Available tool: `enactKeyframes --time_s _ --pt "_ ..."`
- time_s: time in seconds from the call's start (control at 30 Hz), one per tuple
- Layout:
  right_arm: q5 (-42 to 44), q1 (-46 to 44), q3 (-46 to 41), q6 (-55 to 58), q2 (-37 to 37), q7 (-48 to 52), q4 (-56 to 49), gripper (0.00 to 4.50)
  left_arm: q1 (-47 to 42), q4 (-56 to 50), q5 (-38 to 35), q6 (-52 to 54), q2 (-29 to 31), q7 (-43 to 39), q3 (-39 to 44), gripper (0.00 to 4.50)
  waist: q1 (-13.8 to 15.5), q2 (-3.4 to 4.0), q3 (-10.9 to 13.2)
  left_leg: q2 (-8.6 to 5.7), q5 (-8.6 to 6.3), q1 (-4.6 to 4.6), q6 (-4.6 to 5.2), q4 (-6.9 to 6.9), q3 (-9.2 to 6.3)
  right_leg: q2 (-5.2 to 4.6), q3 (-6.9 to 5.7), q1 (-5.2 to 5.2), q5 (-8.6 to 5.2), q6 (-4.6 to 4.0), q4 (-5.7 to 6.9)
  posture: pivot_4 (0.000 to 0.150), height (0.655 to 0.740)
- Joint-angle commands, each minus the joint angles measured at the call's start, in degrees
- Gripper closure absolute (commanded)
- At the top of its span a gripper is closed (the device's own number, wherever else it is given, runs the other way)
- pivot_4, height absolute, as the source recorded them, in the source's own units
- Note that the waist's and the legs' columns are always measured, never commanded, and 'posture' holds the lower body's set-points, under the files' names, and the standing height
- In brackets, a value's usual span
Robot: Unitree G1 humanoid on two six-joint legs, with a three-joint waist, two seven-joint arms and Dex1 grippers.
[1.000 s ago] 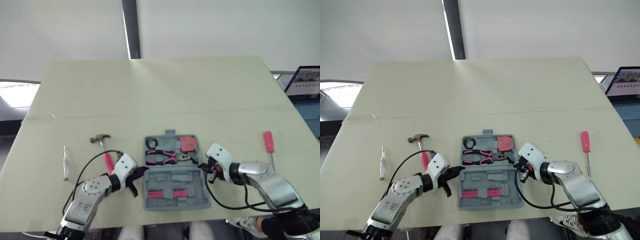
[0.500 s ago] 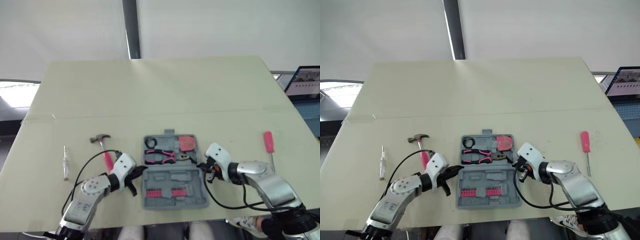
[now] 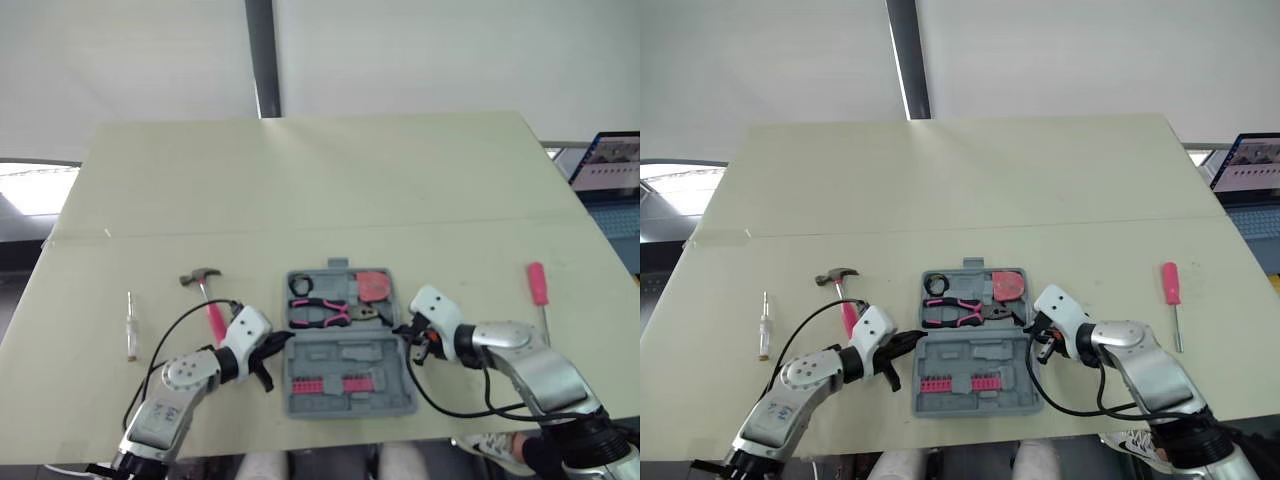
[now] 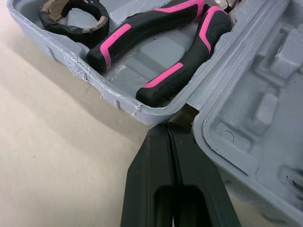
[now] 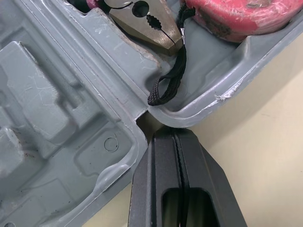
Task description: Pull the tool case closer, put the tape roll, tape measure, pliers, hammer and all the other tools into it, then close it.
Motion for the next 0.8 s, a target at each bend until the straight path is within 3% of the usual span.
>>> enactKeyframes --time_s 0.03,0.3,0.47,0.5,0.6,0.8 --pt "2.1 1.6 -4.3 0.1 -2.5 1.5 -1.3 4.50 2.0 -6.5 -3.4 2.3 1.1 -0.9 2.9 4.45 0.0 0.00 0.0 0.00 0.00 -0.01 0.00 0.00 0.00 0.00 0.00 0.00 0.00 0.00 -0.01 0.150 0.7373" --pt "14.1 6.4 -16.7 6.8 -7.1 6.7 -5.8 4.50 10.0 -23.4 -13.8 10.7 6.3 -2.7 14.3 4.45 0.0 0.00 0.0 0.02 0.00 -0.02 0.00 -0.02 -0.04 0.00 0.00 0.01 0.00 0.00 -0.03 0.150 0.7373" --pt "18.7 14.3 -22.0 4.8 -10.6 11.7 -9.3 4.50 23.8 -30.7 -19.2 10.8 6.1 -2.8 26.9 4.45 0.0 0.00 0.0 0.02 -0.01 -0.02 0.00 -0.03 -0.03 0.00 0.02 0.05 0.00 0.00 -0.10 0.150 0.7373" --pt "19.4 15.6 -22.7 4.6 -11.0 12.3 -9.9 4.50 26.6 -31.1 -18.9 10.5 5.7 -2.3 28.4 4.22 0.1 -0.01 0.0 0.02 -0.01 -0.03 0.00 -0.03 -0.02 0.00 0.01 0.05 0.00 0.00 -0.13 0.150 0.7373" --pt "21.4 18.6 -24.1 4.6 -12.3 14.2 -11.1 3.61 33.0 -31.3 -21.2 6.9 4.0 -5.1 31.6 3.14 0.1 -0.01 0.0 0.02 -0.01 0.01 0.00 -0.02 0.00 0.00 0.03 0.09 0.00 0.00 -0.14 0.150 0.7373" --pt "20.1 21.5 -25.3 -2.7 -13.4 16.7 -8.2 0.50 45.9 -31.4 -18.3 -3.5 -0.6 -8.4 33.2 0.03 0.2 -0.05 0.0 0.01 -0.06 -0.01 0.06 0.02 0.02 0.00 0.08 0.13 0.00 -0.01 -0.21 0.150 0.7373"
